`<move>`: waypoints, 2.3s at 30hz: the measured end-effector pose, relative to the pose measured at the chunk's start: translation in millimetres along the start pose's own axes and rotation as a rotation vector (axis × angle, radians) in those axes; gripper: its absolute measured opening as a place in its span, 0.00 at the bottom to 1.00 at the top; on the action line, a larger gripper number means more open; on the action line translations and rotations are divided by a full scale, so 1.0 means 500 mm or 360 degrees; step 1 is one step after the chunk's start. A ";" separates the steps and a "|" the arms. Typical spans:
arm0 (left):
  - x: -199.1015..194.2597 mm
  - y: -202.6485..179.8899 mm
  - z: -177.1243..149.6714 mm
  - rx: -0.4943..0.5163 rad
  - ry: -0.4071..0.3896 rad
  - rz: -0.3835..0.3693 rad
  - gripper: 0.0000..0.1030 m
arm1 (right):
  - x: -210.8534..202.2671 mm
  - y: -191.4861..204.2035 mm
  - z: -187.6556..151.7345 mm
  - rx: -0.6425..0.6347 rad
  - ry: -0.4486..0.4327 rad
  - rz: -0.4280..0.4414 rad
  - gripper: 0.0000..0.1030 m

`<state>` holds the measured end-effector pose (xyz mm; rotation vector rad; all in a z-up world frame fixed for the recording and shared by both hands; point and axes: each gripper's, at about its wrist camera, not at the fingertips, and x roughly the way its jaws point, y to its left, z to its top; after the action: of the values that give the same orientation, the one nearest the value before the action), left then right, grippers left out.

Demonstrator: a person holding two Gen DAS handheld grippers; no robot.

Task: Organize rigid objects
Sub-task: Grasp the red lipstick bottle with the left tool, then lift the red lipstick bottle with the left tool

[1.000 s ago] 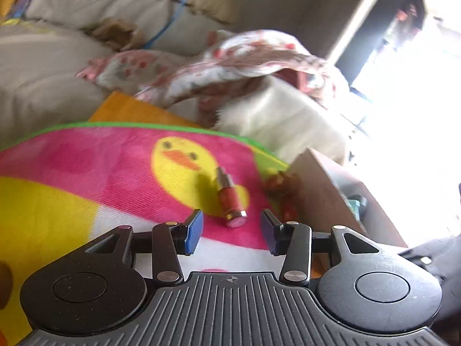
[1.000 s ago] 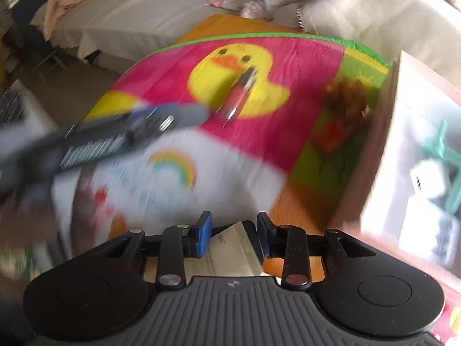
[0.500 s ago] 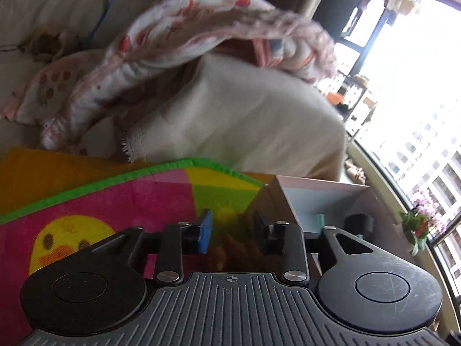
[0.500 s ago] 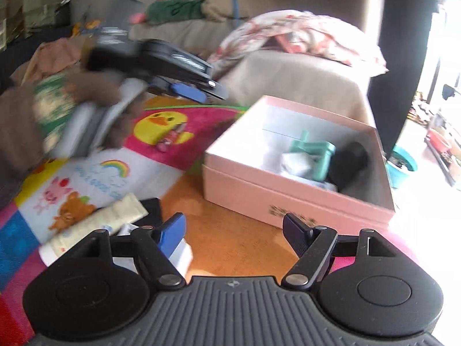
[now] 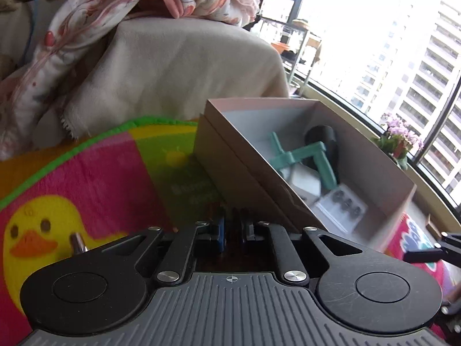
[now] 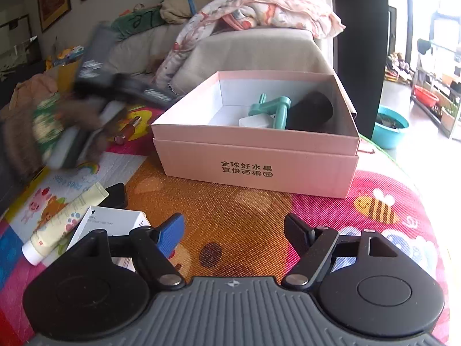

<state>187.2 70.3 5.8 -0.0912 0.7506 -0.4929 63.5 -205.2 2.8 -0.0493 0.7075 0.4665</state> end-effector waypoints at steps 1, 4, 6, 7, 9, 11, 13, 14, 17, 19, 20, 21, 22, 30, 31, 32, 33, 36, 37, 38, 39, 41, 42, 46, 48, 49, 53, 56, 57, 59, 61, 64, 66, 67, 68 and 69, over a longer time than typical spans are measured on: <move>-0.018 -0.008 -0.023 -0.0012 -0.0004 -0.0025 0.11 | 0.003 0.001 -0.002 0.0010 0.0005 -0.0001 0.74; -0.051 -0.031 -0.085 -0.0067 0.0037 -0.0112 0.11 | 0.010 0.007 -0.004 0.0027 0.0028 0.0011 0.74; -0.072 -0.045 -0.119 -0.0092 0.0024 -0.0145 0.12 | 0.013 0.015 -0.004 0.0020 0.0043 0.0014 0.74; -0.084 -0.048 -0.128 -0.0121 0.0020 -0.0160 0.12 | 0.014 0.020 -0.002 0.0014 0.0046 0.0013 0.74; -0.117 -0.051 -0.140 -0.0164 -0.0061 -0.0161 0.13 | 0.013 0.029 -0.001 0.0003 0.0042 0.0008 0.74; -0.142 -0.052 -0.131 -0.0144 -0.0195 -0.0042 0.18 | 0.011 0.036 -0.002 -0.0007 0.0029 -0.0006 0.75; -0.165 -0.043 -0.122 -0.0150 -0.0327 0.0174 0.18 | 0.014 0.040 -0.005 -0.0015 0.0025 -0.0031 0.76; -0.172 -0.031 -0.117 -0.0191 -0.0375 0.0280 0.18 | 0.017 0.041 -0.008 -0.0015 0.0030 -0.0042 0.76; -0.172 0.036 -0.097 -0.0472 -0.0418 0.0431 0.19 | 0.025 0.046 -0.018 -0.0026 0.0029 -0.0066 0.77; -0.155 0.082 -0.082 -0.0647 -0.0433 0.0417 0.19 | 0.023 0.051 -0.020 -0.0052 0.0014 -0.0070 0.81; -0.140 0.095 -0.073 -0.0690 -0.0427 0.0411 0.19 | 0.024 0.052 -0.021 -0.0056 0.0014 -0.0058 0.82; -0.123 0.105 -0.062 -0.0707 -0.0403 0.0416 0.19 | 0.025 0.052 -0.021 -0.0056 0.0020 -0.0056 0.82; -0.109 0.114 -0.051 -0.0702 -0.0368 0.0433 0.19 | 0.027 0.051 -0.020 -0.0053 0.0025 -0.0056 0.82; -0.045 0.094 -0.045 -0.0569 -0.0199 0.0477 0.24 | 0.027 0.047 -0.021 -0.0034 0.0018 -0.0027 0.85; -0.047 0.085 -0.053 -0.0525 -0.0181 0.0451 0.23 | 0.027 0.045 -0.021 -0.0028 0.0016 -0.0022 0.85; -0.054 0.073 -0.063 -0.0494 -0.0174 0.0427 0.23 | 0.026 0.044 -0.021 -0.0023 0.0015 -0.0018 0.85; -0.062 0.062 -0.074 -0.0472 -0.0168 0.0399 0.23 | 0.026 0.044 -0.021 -0.0020 0.0014 -0.0015 0.85; -0.092 0.031 -0.109 -0.0432 -0.0140 0.0298 0.22 | 0.025 0.043 -0.021 -0.0017 0.0012 -0.0010 0.85; -0.101 0.019 -0.121 -0.0413 -0.0127 0.0265 0.22 | 0.025 0.043 -0.021 -0.0017 0.0012 -0.0010 0.85; -0.110 0.007 -0.132 -0.0390 -0.0118 0.0235 0.22 | 0.025 0.043 -0.021 -0.0017 0.0012 -0.0010 0.85; -0.117 -0.005 -0.142 -0.0355 -0.0109 0.0209 0.22 | 0.026 0.043 -0.021 -0.0017 0.0013 -0.0011 0.85; -0.129 -0.029 -0.156 -0.0271 -0.0073 0.0165 0.24 | 0.026 0.044 -0.021 -0.0020 0.0015 -0.0017 0.85; -0.134 -0.038 -0.161 -0.0227 -0.0056 0.0147 0.24 | 0.026 0.045 -0.021 -0.0024 0.0016 -0.0022 0.85; -0.154 -0.051 -0.166 -0.0208 -0.0034 0.0054 0.25 | 0.026 0.050 -0.021 -0.0041 0.0020 -0.0046 0.85; -0.169 -0.044 -0.159 -0.0282 -0.0117 0.0053 0.25 | 0.026 0.051 -0.021 -0.0041 0.0020 -0.0053 0.85; -0.173 -0.039 -0.154 -0.0317 -0.0159 0.0066 0.25 | 0.027 0.051 -0.020 -0.0039 0.0020 -0.0056 0.85; -0.166 -0.036 -0.141 -0.0385 -0.0180 0.0083 0.25 | 0.028 0.050 -0.020 -0.0036 0.0021 -0.0057 0.85; -0.161 -0.053 -0.136 -0.0346 -0.0182 0.0043 0.25 | 0.028 0.050 -0.020 -0.0035 0.0021 -0.0055 0.85; -0.160 -0.060 -0.134 -0.0327 -0.0184 0.0036 0.25 | 0.028 0.049 -0.020 -0.0033 0.0021 -0.0054 0.85; -0.155 -0.072 -0.130 -0.0278 -0.0173 0.0039 0.25 | 0.029 0.049 -0.019 -0.0032 0.0021 -0.0053 0.85; -0.152 -0.087 -0.127 -0.0196 -0.0150 0.0073 0.25 | 0.029 0.048 -0.019 -0.0031 0.0020 -0.0053 0.85; -0.161 -0.108 -0.130 -0.0051 -0.0129 0.0158 0.25 | 0.029 0.048 -0.019 -0.0031 0.0021 -0.0053 0.85; -0.172 -0.112 -0.135 0.0014 -0.0116 0.0182 0.25 | 0.029 0.048 -0.019 -0.0032 0.0020 -0.0053 0.85; -0.176 -0.112 -0.139 0.0043 -0.0099 0.0194 0.25 | 0.029 0.048 -0.019 -0.0032 0.0021 -0.0053 0.85; -0.178 -0.112 -0.143 0.0068 -0.0074 0.0209 0.25 | 0.028 0.048 -0.019 -0.0032 0.0021 -0.0053 0.85; -0.177 -0.111 -0.148 0.0087 -0.0049 0.0226 0.25 | 0.028 0.048 -0.019 -0.0032 0.0021 -0.0053 0.85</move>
<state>60.3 69.1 21.3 0.0053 0.7077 -0.3759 56.7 -179.9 -10.9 -0.0829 0.7139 0.4419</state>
